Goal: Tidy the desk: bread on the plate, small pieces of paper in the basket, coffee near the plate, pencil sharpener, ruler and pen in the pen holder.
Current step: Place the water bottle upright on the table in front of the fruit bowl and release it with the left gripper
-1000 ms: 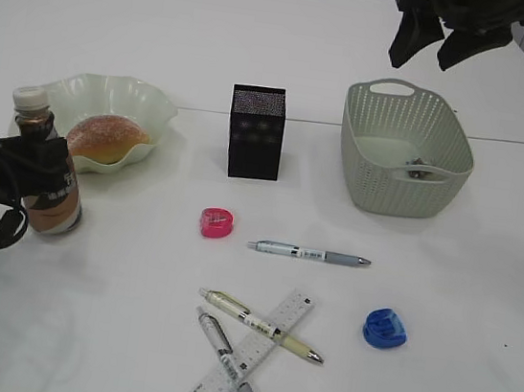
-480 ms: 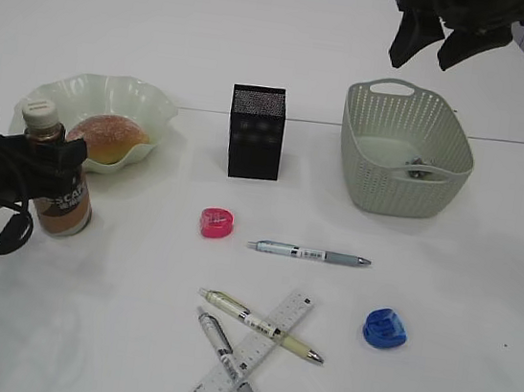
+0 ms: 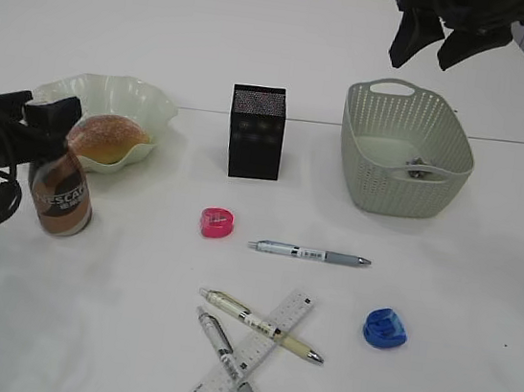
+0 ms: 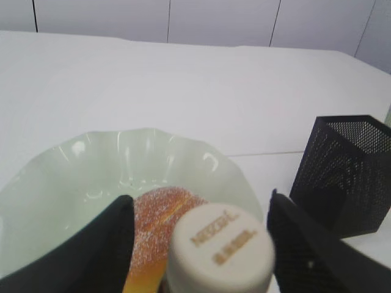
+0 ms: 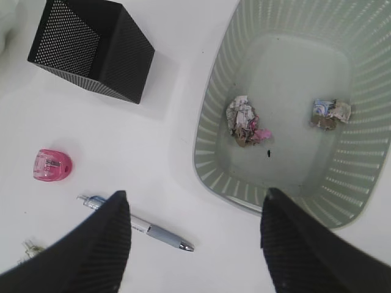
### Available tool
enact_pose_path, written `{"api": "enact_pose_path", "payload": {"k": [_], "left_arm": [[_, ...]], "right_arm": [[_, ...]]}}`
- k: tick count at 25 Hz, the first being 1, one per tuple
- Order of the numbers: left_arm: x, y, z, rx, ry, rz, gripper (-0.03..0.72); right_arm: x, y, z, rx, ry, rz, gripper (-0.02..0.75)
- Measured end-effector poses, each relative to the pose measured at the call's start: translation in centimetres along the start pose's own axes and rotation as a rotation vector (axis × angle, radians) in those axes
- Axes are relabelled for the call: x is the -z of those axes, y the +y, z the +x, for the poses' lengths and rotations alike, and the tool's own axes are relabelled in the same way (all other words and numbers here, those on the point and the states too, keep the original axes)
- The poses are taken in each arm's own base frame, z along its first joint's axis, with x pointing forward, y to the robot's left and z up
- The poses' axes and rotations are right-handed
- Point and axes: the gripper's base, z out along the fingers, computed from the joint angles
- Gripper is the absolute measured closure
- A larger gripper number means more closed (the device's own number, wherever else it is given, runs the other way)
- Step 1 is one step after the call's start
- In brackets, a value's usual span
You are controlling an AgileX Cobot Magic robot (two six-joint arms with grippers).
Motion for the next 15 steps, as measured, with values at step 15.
{"api": "enact_pose_path", "payload": {"k": [15], "left_arm": [[2.4, -1.4, -6.3, -0.057, -0.049, 0.034, 0.19]], "right_arm": [[0.0, 0.0, 0.0, 0.0, 0.0, 0.0, 0.248]]}}
